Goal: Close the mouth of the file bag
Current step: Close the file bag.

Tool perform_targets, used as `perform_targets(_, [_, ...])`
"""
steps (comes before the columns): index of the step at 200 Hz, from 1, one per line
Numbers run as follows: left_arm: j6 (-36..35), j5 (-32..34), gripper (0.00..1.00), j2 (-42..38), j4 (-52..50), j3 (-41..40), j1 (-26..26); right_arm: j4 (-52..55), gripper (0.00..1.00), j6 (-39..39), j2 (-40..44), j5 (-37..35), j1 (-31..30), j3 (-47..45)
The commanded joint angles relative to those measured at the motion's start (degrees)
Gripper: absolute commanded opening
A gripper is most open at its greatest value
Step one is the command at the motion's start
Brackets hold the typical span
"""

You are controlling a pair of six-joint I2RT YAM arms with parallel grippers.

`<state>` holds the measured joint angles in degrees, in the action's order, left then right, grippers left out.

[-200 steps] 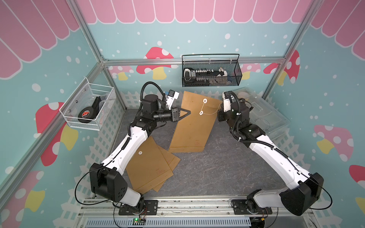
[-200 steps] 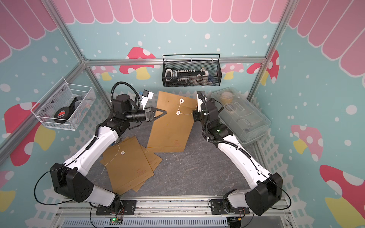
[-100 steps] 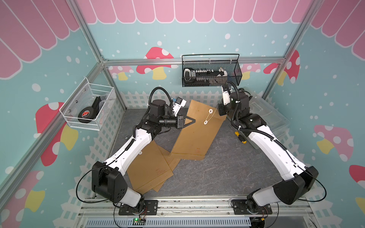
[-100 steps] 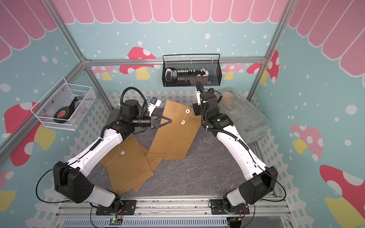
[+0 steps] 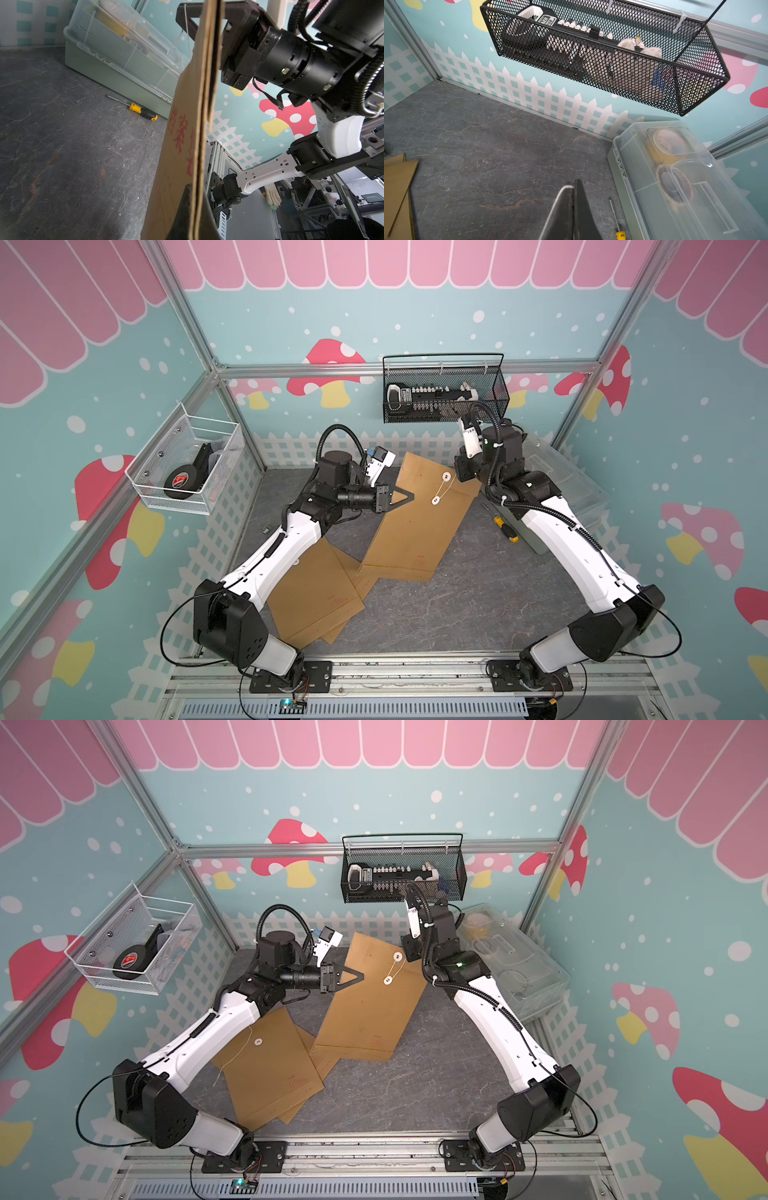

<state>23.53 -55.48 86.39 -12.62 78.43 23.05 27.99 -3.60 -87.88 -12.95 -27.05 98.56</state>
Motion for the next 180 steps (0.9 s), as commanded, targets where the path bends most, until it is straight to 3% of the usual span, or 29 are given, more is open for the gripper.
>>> perform_targets(1, [-1.3,0.3,0.00,0.4,0.0,0.3,0.2,1.9,0.00,0.4,-1.2,1.0,-1.1,2.9])
perform_targets(123, [-1.4,2.0,0.00,0.8,0.0,0.5,1.6,5.2,0.00,2.7,-3.1,-1.6,-6.3,8.5])
perform_targets(180, [0.0,7.0,0.00,0.7,0.0,-0.1,-0.9,11.9,0.00,10.7,-5.5,-14.6,-10.6,14.0])
